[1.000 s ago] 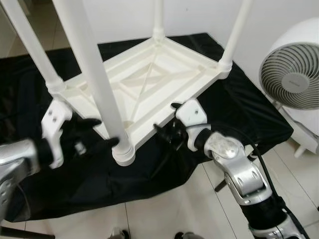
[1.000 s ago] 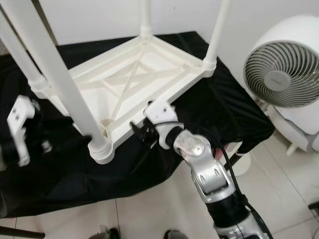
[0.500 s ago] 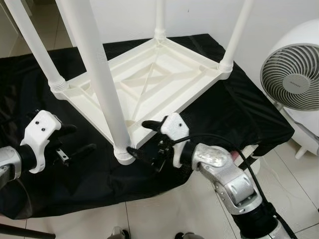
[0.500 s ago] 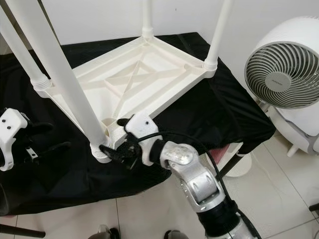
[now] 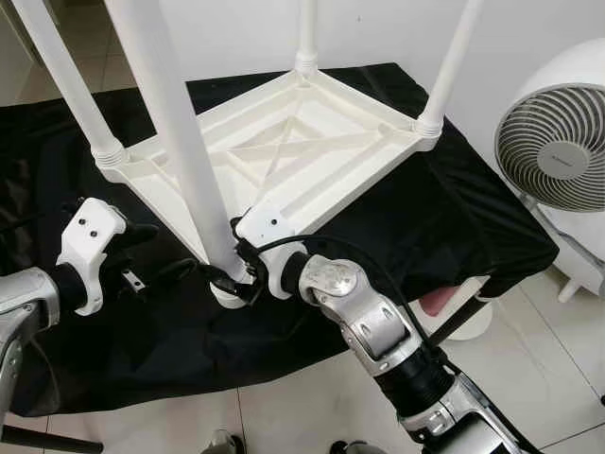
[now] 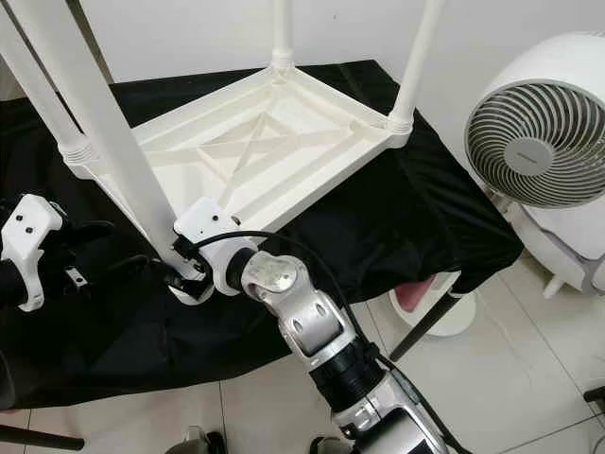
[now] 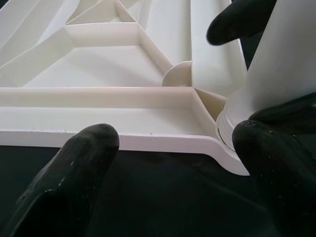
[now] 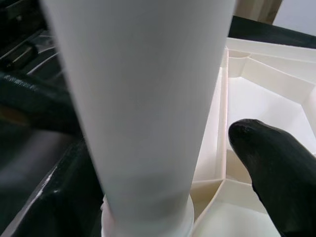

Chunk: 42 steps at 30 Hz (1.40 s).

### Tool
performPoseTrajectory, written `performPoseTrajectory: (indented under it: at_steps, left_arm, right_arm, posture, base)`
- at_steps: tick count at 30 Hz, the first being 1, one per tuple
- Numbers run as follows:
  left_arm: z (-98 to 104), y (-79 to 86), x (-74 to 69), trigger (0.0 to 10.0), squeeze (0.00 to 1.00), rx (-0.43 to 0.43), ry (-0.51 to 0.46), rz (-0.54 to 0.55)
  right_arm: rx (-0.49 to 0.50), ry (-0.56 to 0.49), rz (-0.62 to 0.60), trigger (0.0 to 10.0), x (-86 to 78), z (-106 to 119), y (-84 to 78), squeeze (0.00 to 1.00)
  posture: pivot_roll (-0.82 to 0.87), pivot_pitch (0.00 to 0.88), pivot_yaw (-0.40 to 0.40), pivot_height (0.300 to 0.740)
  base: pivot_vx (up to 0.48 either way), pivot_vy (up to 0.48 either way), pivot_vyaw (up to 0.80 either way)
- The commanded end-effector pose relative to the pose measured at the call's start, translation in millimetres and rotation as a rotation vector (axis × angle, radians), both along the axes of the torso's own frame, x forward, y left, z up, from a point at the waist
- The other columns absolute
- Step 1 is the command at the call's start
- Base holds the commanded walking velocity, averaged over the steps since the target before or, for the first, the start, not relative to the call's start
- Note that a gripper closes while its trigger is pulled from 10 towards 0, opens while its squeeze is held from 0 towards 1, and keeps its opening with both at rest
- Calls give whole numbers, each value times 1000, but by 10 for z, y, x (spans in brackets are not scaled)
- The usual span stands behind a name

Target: Building children table

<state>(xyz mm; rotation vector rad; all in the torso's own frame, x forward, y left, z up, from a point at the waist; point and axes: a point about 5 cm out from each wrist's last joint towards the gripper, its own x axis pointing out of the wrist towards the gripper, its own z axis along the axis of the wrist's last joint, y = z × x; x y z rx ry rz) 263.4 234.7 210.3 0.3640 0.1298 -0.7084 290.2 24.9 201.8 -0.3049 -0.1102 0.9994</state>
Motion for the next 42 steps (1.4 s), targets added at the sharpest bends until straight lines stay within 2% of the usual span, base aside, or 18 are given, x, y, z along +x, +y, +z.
performPoseTrajectory:
  at_steps: [1, 4, 6, 9, 10, 11, 16, 23, 24, 25, 28, 30, 32, 34, 38, 40, 41, 42]
  left_arm:
    - [18, 79, 46, 10000, 0, 0, -63, 157]
    - [21, 78, 49, 10000, 0, -2, -66, 160]
    - [24, 70, 58, 10000, 0, -6, -71, 163]
    - [25, 68, 60, 10000, 0, -8, -71, 163]
    - [24, 60, 67, 10000, 0, -11, -73, 164]
    - [23, 52, 74, 10000, 0, -13, -75, 164]
    - [22, 41, 98, 10000, 0, -21, -84, 171]
    - [68, 94, 218, 10000, 0, -14, -132, 245]
    - [121, 128, 359, 10000, 0, -2, -181, 328]
    - [133, 147, 434, 10000, 0, 1, -190, 370]
    - [138, 166, 499, 10000, 0, 4, -191, 406]
    - [135, 198, 602, 10000, 0, 17, -193, 462]
    - [135, 205, 629, 10000, 0, 21, -194, 476]
    - [131, 88, 850, 10000, 0, 19, -195, 495]
    - [96, 5, 955, 10000, 0, 41, -171, 494]
    - [51, -78, 1089, 10000, 0, 72, -149, 502]
    - [51, -78, 1089, 10000, 0, 72, -149, 502]
    - [30, -116, 1153, 10000, 0, 77, -135, 506]
  right_arm:
    - [8, 3, 2, 10000, -1, -11, 39, 0]
    - [30, 18, 5, 10000, 5, -13, 103, 0]
    - [71, 47, 17, 10000, 11, -17, 246, 0]
    - [78, 53, 20, 10000, 12, -20, 282, 0]
    - [82, 45, 4, 4353, 31, -29, 316, 0]
    - [88, 41, -11, 0, 46, -36, 331, 0]
    - [115, 37, -48, 0, 69, -35, 330, 0]
    - [130, 37, -76, 0, 18, -42, 213, 0]
    - [122, 39, -80, 0, -35, -80, 115, 0]
    - [116, 39, -79, 0, -63, -100, 65, 0]
    - [110, 37, -76, 0, -88, -118, 23, 0]
    - [98, 29, -87, 0, -102, -133, -62, 0]
    - [95, 26, -90, 0, -106, -136, -85, 0]
    - [99, 11, -138, 0, -79, -89, -242, 0]
    - [99, 8, -163, 0, -64, -79, -305, 0]
    - [97, 9, -188, 0, -49, -75, -362, 0]
    - [97, 9, -188, 0, -49, -75, -362, 0]
    - [92, 8, -197, 0, -53, -73, -388, 0]
  posture:
    - [-13, 155, 24, 740]
    - [-11, 155, 23, 740]
    - [-8, 154, 22, 740]
    - [-8, 154, 22, 740]
    - [-7, 153, 21, 740]
    - [-6, 154, 21, 740]
    - [-6, 154, 21, 740]
    - [-17, 155, 27, 740]
    - [-26, 157, 28, 740]
    - [-32, 158, 30, 740]
    - [-35, 158, 30, 740]
    - [-45, 157, 36, 740]
    - [-45, 157, 36, 740]
    - [-47, 155, 34, 740]
    - [-49, 154, 32, 740]
    - [-52, 152, 34, 740]
    - [-52, 152, 34, 740]
    - [-54, 151, 35, 740]
  base:
    - [0, 0, 0]
    - [0, 0, 0]
    - [0, 0, 0]
    - [0, 0, 0]
    - [0, 0, 0]
    - [0, 0, 0]
    - [0, 0, 0]
    - [0, 0, 0]
    - [0, 0, 0]
    - [0, 0, 0]
    - [0, 0, 0]
    - [0, 0, 0]
    - [0, 0, 0]
    - [0, 0, 0]
    - [0, 0, 0]
    - [0, 0, 0]
    - [0, 0, 0]
    - [0, 0, 0]
